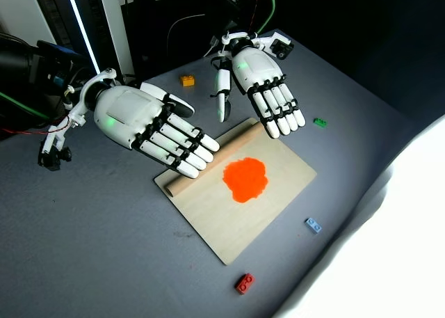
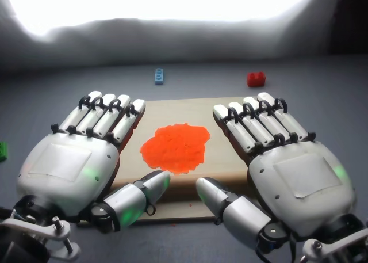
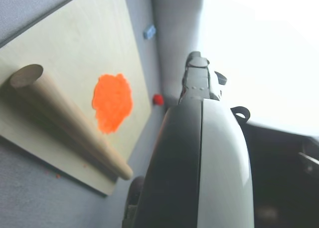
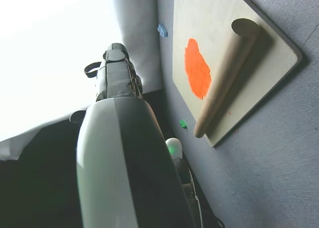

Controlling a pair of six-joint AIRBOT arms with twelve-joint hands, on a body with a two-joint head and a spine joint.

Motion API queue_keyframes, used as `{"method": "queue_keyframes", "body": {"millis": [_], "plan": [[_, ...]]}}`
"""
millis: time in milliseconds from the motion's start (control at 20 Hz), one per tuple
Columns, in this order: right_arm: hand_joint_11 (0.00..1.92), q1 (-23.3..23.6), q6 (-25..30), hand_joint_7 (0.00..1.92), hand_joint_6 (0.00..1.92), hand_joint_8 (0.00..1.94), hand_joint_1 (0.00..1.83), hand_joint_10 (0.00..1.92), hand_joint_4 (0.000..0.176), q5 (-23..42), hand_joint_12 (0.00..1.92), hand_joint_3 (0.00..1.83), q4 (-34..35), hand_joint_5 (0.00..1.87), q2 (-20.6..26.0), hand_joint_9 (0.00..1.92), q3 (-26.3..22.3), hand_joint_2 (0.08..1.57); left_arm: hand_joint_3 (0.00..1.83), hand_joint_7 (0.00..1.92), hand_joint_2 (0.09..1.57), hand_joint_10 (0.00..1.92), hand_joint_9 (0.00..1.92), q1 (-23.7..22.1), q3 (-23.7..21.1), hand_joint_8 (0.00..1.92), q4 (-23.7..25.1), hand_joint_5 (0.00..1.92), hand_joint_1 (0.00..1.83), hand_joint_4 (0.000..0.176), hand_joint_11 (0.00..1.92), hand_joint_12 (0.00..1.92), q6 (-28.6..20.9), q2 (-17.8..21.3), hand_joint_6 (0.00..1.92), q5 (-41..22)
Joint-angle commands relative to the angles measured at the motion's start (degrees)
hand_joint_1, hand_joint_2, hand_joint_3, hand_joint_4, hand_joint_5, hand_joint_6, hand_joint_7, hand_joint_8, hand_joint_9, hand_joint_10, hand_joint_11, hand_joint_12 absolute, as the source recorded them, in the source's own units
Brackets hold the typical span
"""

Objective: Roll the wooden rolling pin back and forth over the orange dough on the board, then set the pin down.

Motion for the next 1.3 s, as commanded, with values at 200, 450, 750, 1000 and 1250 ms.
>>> {"method": "queue_keyframes", "body": {"millis": [200, 450, 750, 1000, 1250], "plan": [[0.00, -0.39, 1.59, 0.09, 0.01, 0.00, 0.00, 0.00, 0.000, 3.28, 0.00, 0.02, -4.44, 0.09, -2.34, 0.05, 3.20, 1.27, 0.02, 0.00, 1.27, 0.00, 0.00, 1.34, 1.66, 0.00, 4.26, 0.00, 0.00, 0.001, 0.00, 0.00, -2.07, -2.00, 0.00, -5.99], [0.00, -0.38, 3.09, 0.09, 0.01, 0.00, 0.00, 0.00, 0.000, 1.49, 0.00, 0.01, -3.59, 0.09, -5.14, 0.05, 8.16, 1.27, 0.02, 0.00, 1.27, 0.00, 0.00, 3.25, 3.91, 0.00, 5.01, 0.00, 0.00, 0.001, 0.00, 0.00, -3.27, -4.62, 0.00, -6.18], [0.00, -0.13, 3.21, 0.09, 0.01, 0.00, 0.00, 0.00, 0.000, -2.63, 0.00, 0.01, -3.37, 0.09, -7.05, 0.05, 12.59, 1.27, 0.02, 0.00, 1.27, 0.00, 0.00, 4.32, 5.49, 0.00, 4.66, 0.00, 0.00, 0.001, 0.00, 0.00, 2.08, -6.20, 0.00, -6.44], [0.00, -0.22, 3.04, 0.09, 0.01, 0.00, 0.00, 0.00, 0.000, -4.48, 0.00, 0.01, -0.53, 0.09, -8.53, 0.05, 14.98, 1.27, 0.01, 0.00, 1.27, 0.00, 0.00, 4.47, 8.96, 0.00, 4.56, 0.00, 0.00, 0.001, 0.00, 0.00, 0.36, -8.93, 0.00, -6.54], [0.00, -0.25, 3.05, 0.09, 0.01, 0.00, 0.00, 0.00, 0.000, -5.26, 0.00, 0.01, 0.11, 0.09, -9.67, 0.05, 16.52, 1.27, 0.01, 0.00, 1.27, 0.00, 0.00, 4.53, 10.90, 0.00, 4.08, 0.00, 0.00, 0.001, 0.00, 0.00, 0.36, -10.81, 0.00, -7.09]]}}
